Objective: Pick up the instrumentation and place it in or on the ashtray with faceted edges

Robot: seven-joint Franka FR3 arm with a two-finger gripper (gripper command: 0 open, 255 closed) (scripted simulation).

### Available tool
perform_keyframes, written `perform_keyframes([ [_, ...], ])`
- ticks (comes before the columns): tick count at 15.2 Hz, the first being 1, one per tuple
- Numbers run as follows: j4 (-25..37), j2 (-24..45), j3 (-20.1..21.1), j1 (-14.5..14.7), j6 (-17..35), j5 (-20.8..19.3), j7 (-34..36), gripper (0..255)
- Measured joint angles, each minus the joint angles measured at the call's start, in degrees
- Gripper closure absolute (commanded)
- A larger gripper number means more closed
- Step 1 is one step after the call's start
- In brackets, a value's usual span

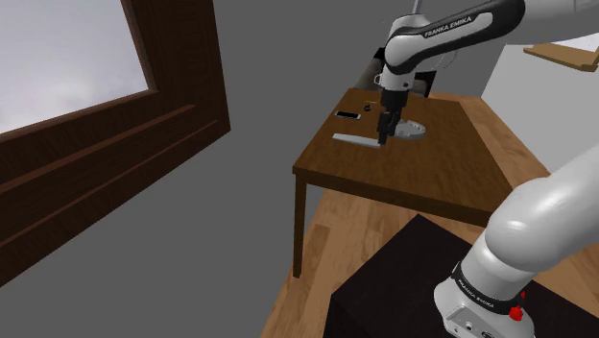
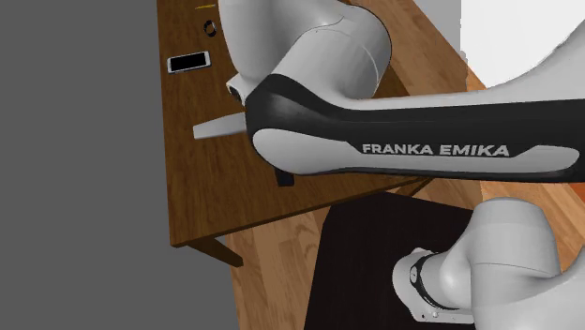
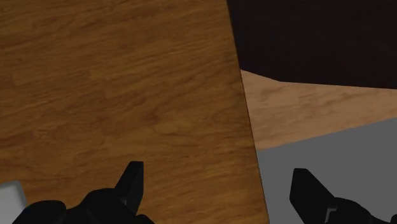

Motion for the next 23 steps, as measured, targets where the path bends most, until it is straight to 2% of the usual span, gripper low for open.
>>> perform_keyframes([
  [5,5.7,9.7,-3.3,-0.2,5.3,0.8,-7.8,0],
  [10,14.4,21.3,-5.0,-0.5,9.2,3.9,-15.3,0],
  [15,24.0,31.9,-5.6,-2.5,11.1,7.6,-22.9,0],
  [20,36.2,42.8,-4.6,-5.1,10.6,11.0,-28.9,0],
  [23,39.4,46.3,-4.0,-6.0,11.1,12.0,-30.2,0],
])
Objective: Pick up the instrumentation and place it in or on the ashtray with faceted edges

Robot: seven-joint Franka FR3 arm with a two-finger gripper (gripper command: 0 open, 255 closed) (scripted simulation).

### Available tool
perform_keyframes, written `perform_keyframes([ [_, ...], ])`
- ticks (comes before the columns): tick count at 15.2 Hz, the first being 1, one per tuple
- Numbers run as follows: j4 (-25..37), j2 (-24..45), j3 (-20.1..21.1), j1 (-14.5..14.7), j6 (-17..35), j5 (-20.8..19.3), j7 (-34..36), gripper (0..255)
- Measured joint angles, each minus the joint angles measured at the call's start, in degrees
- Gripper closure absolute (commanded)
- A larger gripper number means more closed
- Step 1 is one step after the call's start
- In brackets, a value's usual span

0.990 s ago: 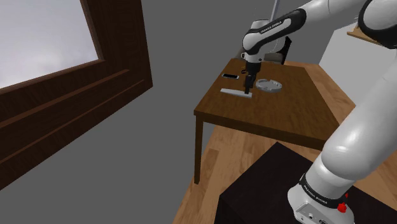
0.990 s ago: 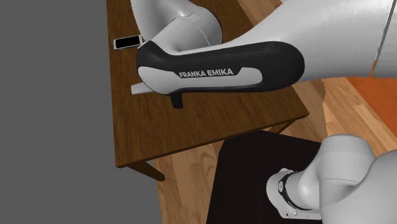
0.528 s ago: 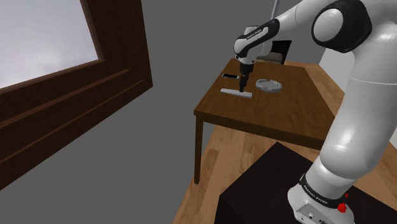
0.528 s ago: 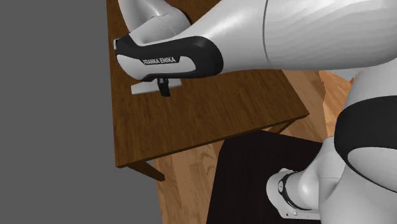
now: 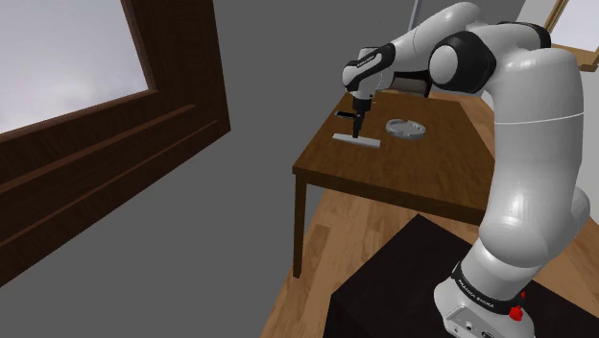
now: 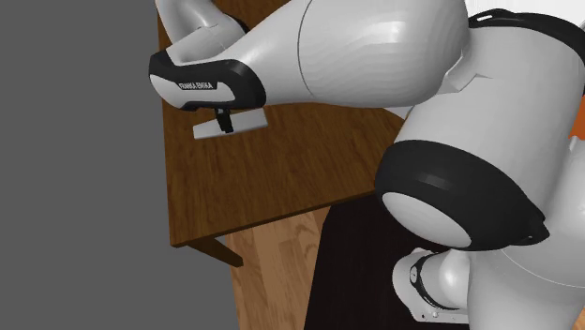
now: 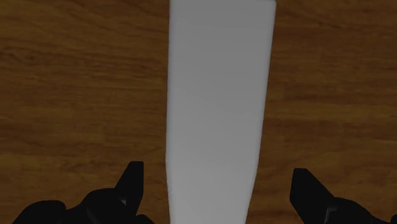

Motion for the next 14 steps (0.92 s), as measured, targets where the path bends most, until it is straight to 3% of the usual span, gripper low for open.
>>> perform_keyframes([
  [12,-1.5,2.4,0.5,-0.3,3.9,0.9,-0.7,0],
  [13,-1.5,2.4,0.5,-0.3,3.9,0.9,-0.7,255],
  [14,-1.5,2.4,0.5,-0.3,3.9,0.9,-0.7,255],
])
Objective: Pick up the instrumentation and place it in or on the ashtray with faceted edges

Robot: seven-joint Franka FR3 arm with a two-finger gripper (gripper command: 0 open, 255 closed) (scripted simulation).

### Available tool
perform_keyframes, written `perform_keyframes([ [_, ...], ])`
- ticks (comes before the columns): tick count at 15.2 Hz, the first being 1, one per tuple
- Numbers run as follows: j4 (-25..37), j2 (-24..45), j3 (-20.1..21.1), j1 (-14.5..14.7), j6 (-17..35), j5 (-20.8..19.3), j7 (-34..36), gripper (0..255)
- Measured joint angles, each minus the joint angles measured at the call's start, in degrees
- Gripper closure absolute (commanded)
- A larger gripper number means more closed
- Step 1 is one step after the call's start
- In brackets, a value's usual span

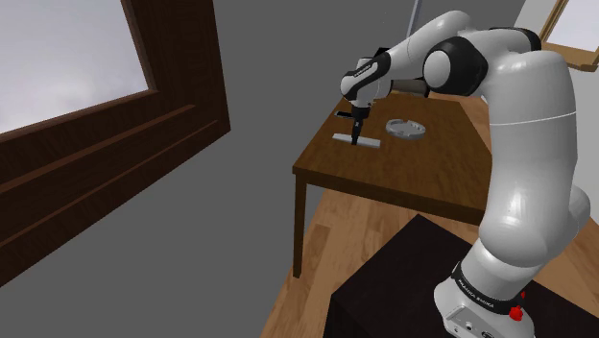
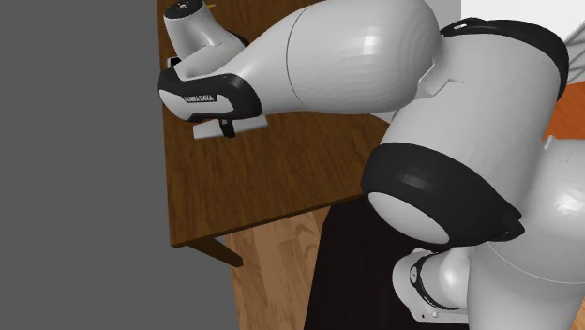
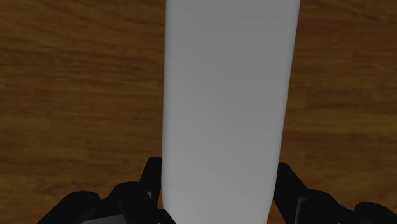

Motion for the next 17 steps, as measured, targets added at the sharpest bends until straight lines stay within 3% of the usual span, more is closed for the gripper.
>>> perform_keyframes([
  [9,0.0,0.0,0.0,0.0,0.0,0.0,0.0,255],
  [17,1.5,-2.5,-0.5,0.3,-4.0,-0.9,0.5,255],
])
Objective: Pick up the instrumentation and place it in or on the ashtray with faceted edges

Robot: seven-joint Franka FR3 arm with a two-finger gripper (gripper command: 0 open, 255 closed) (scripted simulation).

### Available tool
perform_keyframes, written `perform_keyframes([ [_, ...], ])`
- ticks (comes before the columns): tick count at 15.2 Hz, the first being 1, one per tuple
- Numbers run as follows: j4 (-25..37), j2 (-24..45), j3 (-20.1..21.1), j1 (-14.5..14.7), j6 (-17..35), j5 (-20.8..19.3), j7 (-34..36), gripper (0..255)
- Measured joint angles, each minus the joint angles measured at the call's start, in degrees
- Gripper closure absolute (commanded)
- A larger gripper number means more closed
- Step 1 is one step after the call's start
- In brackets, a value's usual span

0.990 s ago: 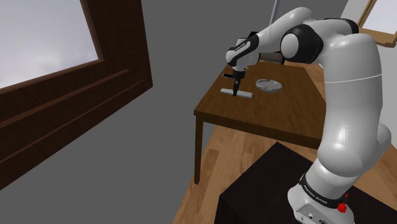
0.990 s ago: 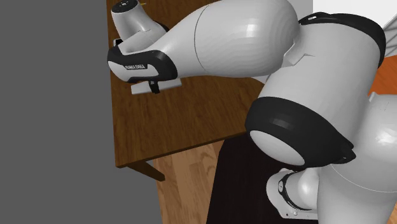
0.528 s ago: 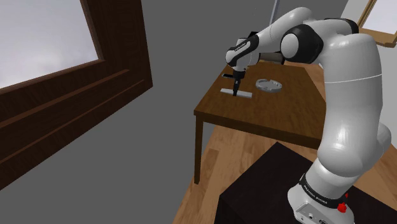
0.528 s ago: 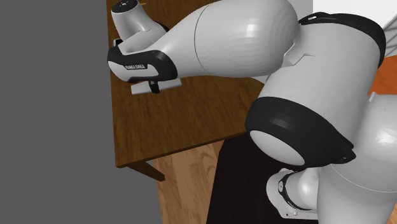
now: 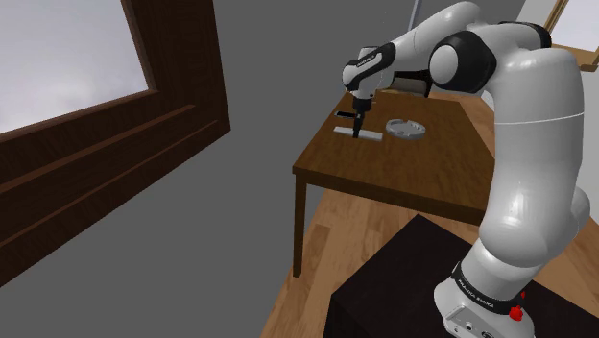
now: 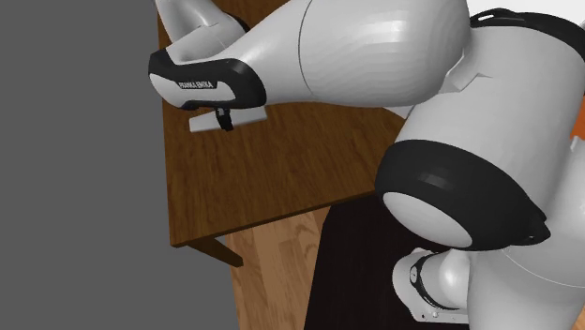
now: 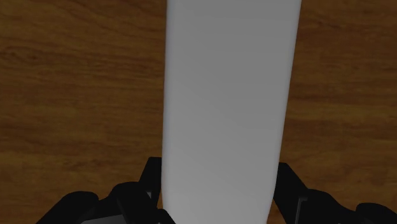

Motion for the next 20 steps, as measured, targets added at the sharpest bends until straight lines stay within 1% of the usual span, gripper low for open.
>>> perform_keyframes([
  [12,5.5,-2.6,-0.5,0.1,-7.9,-1.0,0.7,255],
  [13,5.6,-2.6,-0.6,-0.2,-8.1,-1.0,0.2,255],
  [15,7.4,-1.4,-1.1,-2.0,-8.8,-0.5,-1.9,255],
  [18,9.7,0.1,-1.8,-4.8,-9.7,0.3,-5.3,255],
  [20,12.7,2.2,-2.2,-7.2,-10.7,1.1,-7.8,255],
])
